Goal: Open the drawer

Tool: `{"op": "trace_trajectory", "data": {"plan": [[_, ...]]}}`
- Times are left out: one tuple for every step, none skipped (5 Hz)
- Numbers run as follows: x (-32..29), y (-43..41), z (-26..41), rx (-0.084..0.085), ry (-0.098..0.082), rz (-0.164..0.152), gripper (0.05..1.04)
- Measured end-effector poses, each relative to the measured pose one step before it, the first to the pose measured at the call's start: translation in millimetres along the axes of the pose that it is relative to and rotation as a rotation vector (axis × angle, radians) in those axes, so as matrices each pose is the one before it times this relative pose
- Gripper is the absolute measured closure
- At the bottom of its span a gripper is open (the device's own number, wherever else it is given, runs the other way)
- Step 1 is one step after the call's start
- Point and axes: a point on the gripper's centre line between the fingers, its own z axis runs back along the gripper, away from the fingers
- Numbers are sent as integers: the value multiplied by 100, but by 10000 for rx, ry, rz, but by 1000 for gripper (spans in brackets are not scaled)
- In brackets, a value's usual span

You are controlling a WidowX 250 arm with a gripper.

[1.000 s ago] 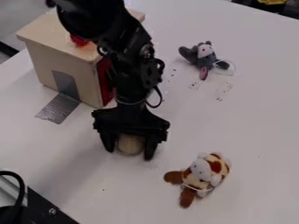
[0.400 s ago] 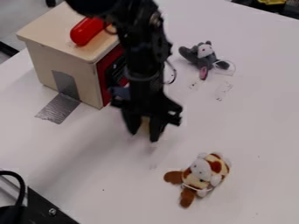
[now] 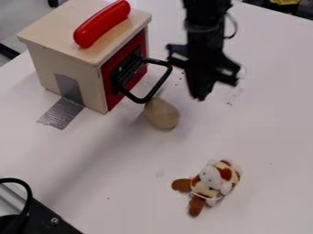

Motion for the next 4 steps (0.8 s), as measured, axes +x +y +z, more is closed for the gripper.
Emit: {"op": "trace_trajectory", "data": {"plan": [[2427,-29,924,211,-37,-320,826],[-776,579,14,297,124,-844,546],[-1791,1216,881,69,-115,-624,235],[-1960,1405,29,79,18,-189,83]]}}
